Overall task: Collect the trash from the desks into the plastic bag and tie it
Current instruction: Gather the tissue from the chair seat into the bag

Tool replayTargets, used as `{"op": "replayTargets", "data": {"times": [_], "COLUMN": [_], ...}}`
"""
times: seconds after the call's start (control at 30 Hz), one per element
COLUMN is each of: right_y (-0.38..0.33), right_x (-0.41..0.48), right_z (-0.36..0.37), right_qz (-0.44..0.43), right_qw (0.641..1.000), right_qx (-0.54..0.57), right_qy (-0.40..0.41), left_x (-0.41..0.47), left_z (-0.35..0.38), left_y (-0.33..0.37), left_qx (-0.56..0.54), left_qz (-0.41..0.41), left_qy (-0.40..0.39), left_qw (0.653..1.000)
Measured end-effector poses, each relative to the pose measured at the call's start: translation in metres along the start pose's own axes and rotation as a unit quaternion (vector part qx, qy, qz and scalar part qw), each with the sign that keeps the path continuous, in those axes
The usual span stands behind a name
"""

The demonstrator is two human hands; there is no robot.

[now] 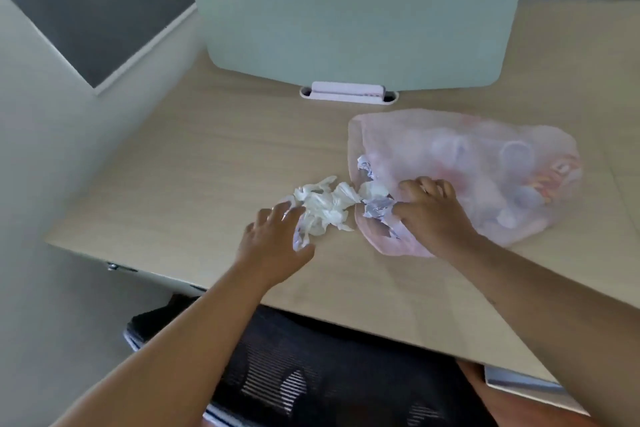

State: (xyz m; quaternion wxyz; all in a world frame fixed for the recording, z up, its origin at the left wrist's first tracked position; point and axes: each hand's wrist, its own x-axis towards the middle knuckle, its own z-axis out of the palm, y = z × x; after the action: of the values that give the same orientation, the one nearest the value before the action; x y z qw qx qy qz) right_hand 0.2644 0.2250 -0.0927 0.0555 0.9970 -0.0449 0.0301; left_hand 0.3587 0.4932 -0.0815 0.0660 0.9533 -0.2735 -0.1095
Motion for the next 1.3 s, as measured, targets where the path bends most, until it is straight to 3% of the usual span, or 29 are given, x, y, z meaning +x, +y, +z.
{"op": "replayTargets", "data": {"times": [0.13,0.23,0.37,0.43,0.53,0.63,0.7,0.77,0.93,1.03,1.2,1.3], "right_y": [0.0,0.003,-0.001,-0.004,-0.004,0.004,0.009,0.012,0.015,0.014,0.02,0.027], "right_x": [-0.018,-0.028,-0.042,-0.043,-0.038,-0.027,-0.022,-0.02,-0.025,-0.03,-0.032,-0.034], "right_z": [-0.01,-0.018,-0.017,-0.02,-0.027,-0.037,-0.045,-0.053,-0.063,-0.066,-0.08,-0.089], "right_qz": [0.164,0.295,0.396,0.435,0.503,0.554,0.568,0.57,0.547,0.533,0.515,0.497], "right_qw": [0.98,0.944,0.888,0.849,0.774,0.68,0.609,0.564,0.562,0.545,0.477,0.454], "right_qx": [0.049,0.092,0.217,0.28,0.35,0.431,0.499,0.544,0.575,0.601,0.668,0.693], "right_qy": [0.105,0.113,0.088,0.112,0.157,0.213,0.239,0.247,0.233,0.24,0.247,0.257], "left_x": [0.079,0.106,0.113,0.117,0.121,0.127,0.136,0.144,0.163,0.174,0.163,0.15], "left_z": [0.033,0.059,0.085,0.088,0.082,0.059,0.037,0.012,-0.05,-0.056,-0.012,0.013], "left_y": [-0.012,-0.018,-0.021,-0.02,-0.025,-0.021,0.0,0.033,0.131,0.171,0.209,0.215], "left_qx": [0.047,0.069,0.14,0.145,0.069,-0.02,-0.085,-0.186,-0.451,-0.503,-0.488,-0.458], "left_qz": [0.028,0.063,0.13,0.162,0.211,0.172,0.137,0.117,0.079,0.054,0.049,0.12], "left_qy": [-0.068,-0.11,-0.048,0.015,0.063,0.065,0.094,0.14,0.243,0.267,0.197,0.159], "left_qw": [0.996,0.99,0.98,0.976,0.973,0.983,0.982,0.966,0.855,0.82,0.849,0.866]}}
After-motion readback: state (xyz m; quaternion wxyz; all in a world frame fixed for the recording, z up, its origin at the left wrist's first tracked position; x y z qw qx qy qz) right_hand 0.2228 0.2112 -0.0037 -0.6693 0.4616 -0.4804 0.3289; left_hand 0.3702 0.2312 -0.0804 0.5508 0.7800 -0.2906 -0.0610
